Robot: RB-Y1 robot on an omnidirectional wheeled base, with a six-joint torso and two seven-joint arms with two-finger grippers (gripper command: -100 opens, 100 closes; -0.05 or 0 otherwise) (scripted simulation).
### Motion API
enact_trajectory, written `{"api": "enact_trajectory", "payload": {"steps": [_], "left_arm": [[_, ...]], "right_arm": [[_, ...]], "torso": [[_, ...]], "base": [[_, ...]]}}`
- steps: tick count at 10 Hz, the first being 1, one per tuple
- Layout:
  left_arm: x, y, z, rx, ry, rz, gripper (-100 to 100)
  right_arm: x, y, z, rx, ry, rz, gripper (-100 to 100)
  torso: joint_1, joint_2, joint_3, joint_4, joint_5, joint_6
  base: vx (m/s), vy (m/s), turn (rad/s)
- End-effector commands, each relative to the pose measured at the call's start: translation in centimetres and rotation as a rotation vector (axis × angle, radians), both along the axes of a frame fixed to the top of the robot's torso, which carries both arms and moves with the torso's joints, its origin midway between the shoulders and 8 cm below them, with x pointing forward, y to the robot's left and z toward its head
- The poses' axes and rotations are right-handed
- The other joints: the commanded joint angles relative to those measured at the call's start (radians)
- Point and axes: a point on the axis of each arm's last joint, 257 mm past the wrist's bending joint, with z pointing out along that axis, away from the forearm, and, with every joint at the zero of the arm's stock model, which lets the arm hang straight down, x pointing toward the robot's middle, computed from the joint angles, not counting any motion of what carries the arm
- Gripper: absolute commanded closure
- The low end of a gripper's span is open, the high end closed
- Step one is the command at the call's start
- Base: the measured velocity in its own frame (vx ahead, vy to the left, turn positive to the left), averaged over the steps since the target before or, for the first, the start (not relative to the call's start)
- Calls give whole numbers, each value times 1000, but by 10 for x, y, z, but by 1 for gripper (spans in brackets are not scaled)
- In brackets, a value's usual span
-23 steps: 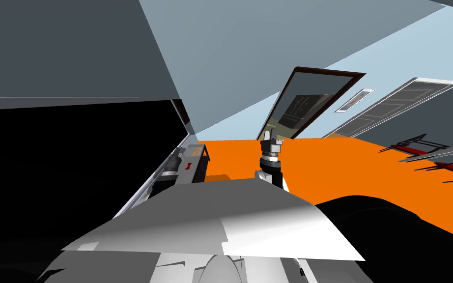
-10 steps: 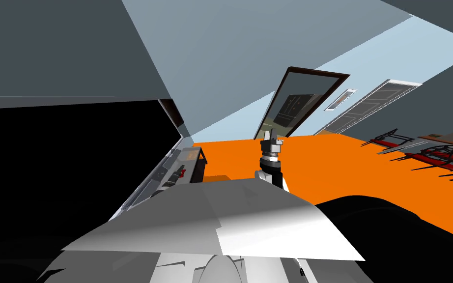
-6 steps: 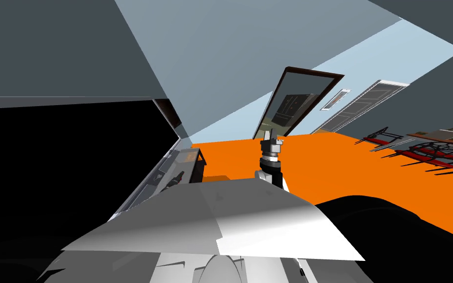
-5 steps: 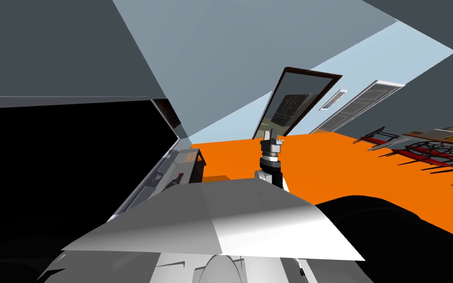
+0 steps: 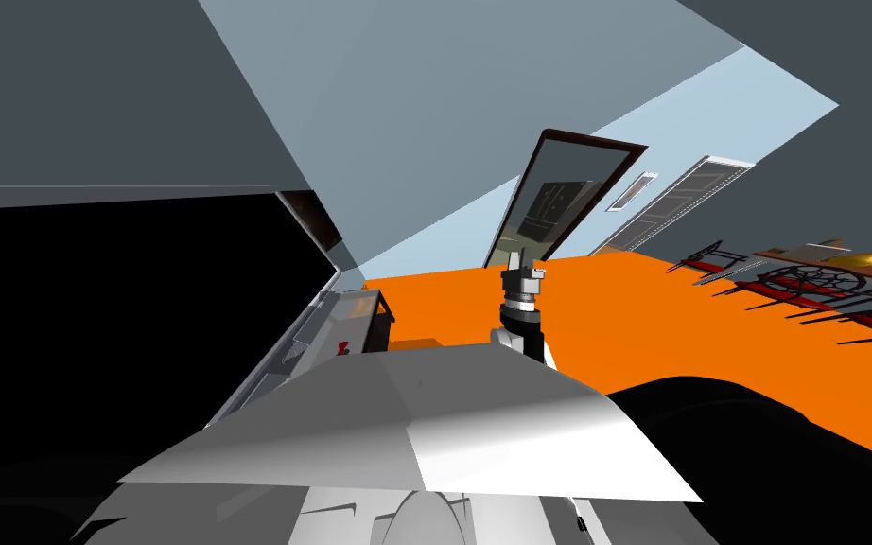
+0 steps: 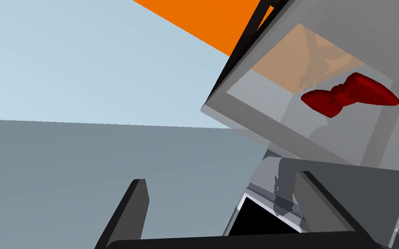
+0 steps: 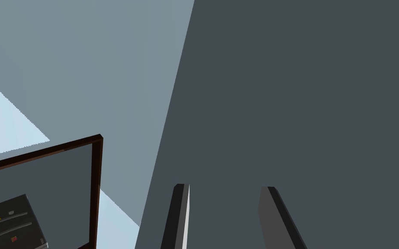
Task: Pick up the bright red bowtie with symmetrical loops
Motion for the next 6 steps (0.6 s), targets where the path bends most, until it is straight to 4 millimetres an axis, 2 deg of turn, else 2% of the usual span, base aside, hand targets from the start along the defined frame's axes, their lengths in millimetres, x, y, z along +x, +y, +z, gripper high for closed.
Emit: {"api": "enact_trajectory", "payload": {"steps": [1, 3, 4, 6], "left_arm": [[-18, 7, -16, 31, 60, -29, -100], [-44, 19, -35, 57, 131, -43, -100], [-65, 27, -49, 77, 187, -62, -100], [-84, 34, -60, 92, 239, -82, -100]], "right_arm": [[0, 0, 0, 0, 0, 0, 0], [0, 0, 0, 0, 0, 0, 0], [0, 0, 0, 0, 0, 0, 0], [0, 0, 0, 0, 0, 0, 0]], "torso": [[0, 0, 0, 0, 0, 0], [0, -1, 0, 0, 0, 0], [0, -1, 0, 0, 0, 0], [1, -2, -1, 0, 0, 0]], "base": [[72, 9, -97], [67, 13, -78], [93, 30, -150], [79, 22, -51]]}}
